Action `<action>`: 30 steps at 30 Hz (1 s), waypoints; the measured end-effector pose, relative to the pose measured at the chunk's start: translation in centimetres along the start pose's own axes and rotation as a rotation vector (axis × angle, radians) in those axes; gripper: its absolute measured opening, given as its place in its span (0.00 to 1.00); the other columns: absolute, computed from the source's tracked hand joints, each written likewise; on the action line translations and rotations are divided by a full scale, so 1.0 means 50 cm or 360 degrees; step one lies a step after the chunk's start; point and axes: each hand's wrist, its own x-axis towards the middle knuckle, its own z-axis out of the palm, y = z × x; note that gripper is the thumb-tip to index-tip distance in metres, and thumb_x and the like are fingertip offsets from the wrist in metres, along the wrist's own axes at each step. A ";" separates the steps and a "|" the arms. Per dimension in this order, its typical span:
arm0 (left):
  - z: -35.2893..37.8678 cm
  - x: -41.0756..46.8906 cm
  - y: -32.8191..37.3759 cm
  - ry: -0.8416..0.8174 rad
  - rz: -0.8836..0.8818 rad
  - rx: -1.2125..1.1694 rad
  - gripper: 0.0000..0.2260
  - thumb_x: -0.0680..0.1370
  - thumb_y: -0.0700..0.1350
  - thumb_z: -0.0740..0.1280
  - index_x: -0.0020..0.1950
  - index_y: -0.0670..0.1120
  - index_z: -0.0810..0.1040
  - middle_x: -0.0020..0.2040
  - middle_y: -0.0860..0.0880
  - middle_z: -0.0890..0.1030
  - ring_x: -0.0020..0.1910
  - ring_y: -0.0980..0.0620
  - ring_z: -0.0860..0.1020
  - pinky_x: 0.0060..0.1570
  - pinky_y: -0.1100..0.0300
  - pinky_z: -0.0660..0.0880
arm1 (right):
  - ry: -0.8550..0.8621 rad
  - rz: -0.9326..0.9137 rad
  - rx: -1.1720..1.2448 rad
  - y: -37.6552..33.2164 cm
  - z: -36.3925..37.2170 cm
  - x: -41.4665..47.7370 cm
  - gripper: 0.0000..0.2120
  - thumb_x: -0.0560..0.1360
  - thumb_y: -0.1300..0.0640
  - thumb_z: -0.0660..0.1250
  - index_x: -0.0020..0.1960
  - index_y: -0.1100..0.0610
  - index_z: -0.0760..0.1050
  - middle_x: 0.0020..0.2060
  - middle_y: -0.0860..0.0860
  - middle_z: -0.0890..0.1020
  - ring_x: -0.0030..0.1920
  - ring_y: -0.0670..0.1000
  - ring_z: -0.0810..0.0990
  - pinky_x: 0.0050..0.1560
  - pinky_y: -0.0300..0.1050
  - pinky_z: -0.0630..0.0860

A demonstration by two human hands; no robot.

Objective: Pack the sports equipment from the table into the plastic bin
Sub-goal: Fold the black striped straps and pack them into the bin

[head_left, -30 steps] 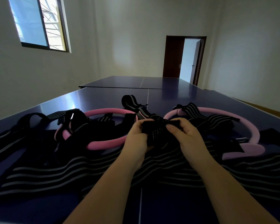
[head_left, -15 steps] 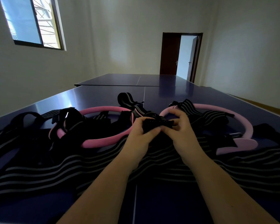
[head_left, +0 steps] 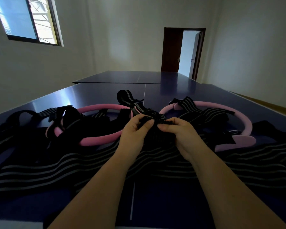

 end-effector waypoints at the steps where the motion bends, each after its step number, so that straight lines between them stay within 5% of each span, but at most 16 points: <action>1: 0.004 -0.004 0.000 0.0011 -0.0025 -0.0081 0.06 0.80 0.40 0.66 0.56 0.45 0.80 0.50 0.48 0.85 0.50 0.51 0.83 0.53 0.57 0.80 | -0.0004 0.0048 0.0086 -0.002 0.000 -0.003 0.03 0.74 0.66 0.70 0.47 0.61 0.80 0.44 0.58 0.86 0.46 0.56 0.85 0.47 0.48 0.80; 4: 0.008 -0.014 -0.005 0.0097 -0.0102 -0.0020 0.07 0.84 0.46 0.61 0.58 0.52 0.78 0.55 0.50 0.83 0.54 0.52 0.82 0.55 0.57 0.79 | 0.0075 0.0107 0.0321 -0.004 -0.001 -0.009 0.10 0.78 0.64 0.66 0.58 0.63 0.77 0.54 0.59 0.84 0.55 0.57 0.84 0.53 0.53 0.80; 7: -0.002 -0.015 -0.007 0.0026 -0.0170 0.0415 0.12 0.81 0.44 0.59 0.55 0.57 0.79 0.60 0.47 0.81 0.56 0.47 0.80 0.62 0.49 0.75 | 0.0310 0.0167 0.0289 -0.022 -0.009 -0.013 0.07 0.78 0.65 0.65 0.55 0.60 0.75 0.53 0.59 0.83 0.53 0.58 0.82 0.52 0.55 0.80; 9: -0.003 -0.011 -0.005 -0.0064 -0.0226 0.0721 0.16 0.78 0.38 0.60 0.62 0.49 0.80 0.57 0.48 0.82 0.57 0.46 0.80 0.64 0.48 0.74 | 0.0398 0.0247 0.0249 -0.035 -0.019 -0.015 0.05 0.78 0.64 0.65 0.52 0.57 0.76 0.49 0.56 0.82 0.50 0.56 0.81 0.48 0.53 0.80; 13: 0.005 -0.032 0.012 -0.0514 -0.0262 0.1579 0.09 0.77 0.47 0.68 0.56 0.48 0.80 0.53 0.50 0.81 0.49 0.54 0.78 0.49 0.61 0.74 | 0.0373 0.0441 0.0309 -0.035 -0.042 -0.052 0.06 0.77 0.61 0.64 0.52 0.57 0.78 0.47 0.56 0.83 0.47 0.55 0.82 0.42 0.50 0.79; 16: 0.009 -0.063 -0.008 -0.0829 -0.0058 0.2014 0.13 0.75 0.52 0.70 0.54 0.46 0.79 0.53 0.47 0.80 0.55 0.49 0.77 0.56 0.56 0.74 | 0.0388 0.0525 0.0310 0.003 -0.056 -0.084 0.12 0.77 0.61 0.65 0.60 0.58 0.78 0.54 0.58 0.83 0.52 0.58 0.82 0.46 0.51 0.79; 20: -0.005 -0.076 -0.042 -0.0649 0.0087 0.2094 0.17 0.77 0.43 0.66 0.66 0.43 0.76 0.61 0.42 0.76 0.59 0.43 0.76 0.61 0.51 0.73 | 0.0414 0.0601 0.0134 0.021 -0.072 -0.120 0.13 0.77 0.63 0.65 0.61 0.59 0.77 0.56 0.59 0.81 0.56 0.59 0.80 0.49 0.51 0.79; 23: -0.025 -0.076 -0.049 -0.0416 0.0138 0.2100 0.15 0.79 0.37 0.61 0.65 0.42 0.77 0.60 0.42 0.79 0.57 0.44 0.78 0.59 0.53 0.74 | 0.0558 0.0464 -0.0328 0.007 -0.103 -0.134 0.08 0.77 0.64 0.64 0.55 0.61 0.76 0.48 0.58 0.79 0.46 0.56 0.79 0.44 0.47 0.76; 26: -0.037 -0.073 -0.029 -0.0060 0.0205 0.1874 0.16 0.80 0.36 0.60 0.67 0.42 0.75 0.59 0.42 0.81 0.57 0.43 0.79 0.57 0.54 0.73 | 0.0721 0.0243 -0.0602 -0.010 -0.154 -0.150 0.04 0.77 0.63 0.63 0.48 0.60 0.76 0.44 0.56 0.78 0.41 0.54 0.76 0.36 0.44 0.70; 30: -0.026 -0.078 0.020 0.0220 0.0375 0.1413 0.17 0.82 0.36 0.57 0.68 0.46 0.75 0.57 0.47 0.81 0.52 0.51 0.79 0.51 0.64 0.71 | 0.0786 0.0082 -0.0666 -0.026 -0.187 -0.162 0.05 0.76 0.63 0.63 0.44 0.60 0.76 0.46 0.59 0.80 0.48 0.58 0.77 0.44 0.49 0.72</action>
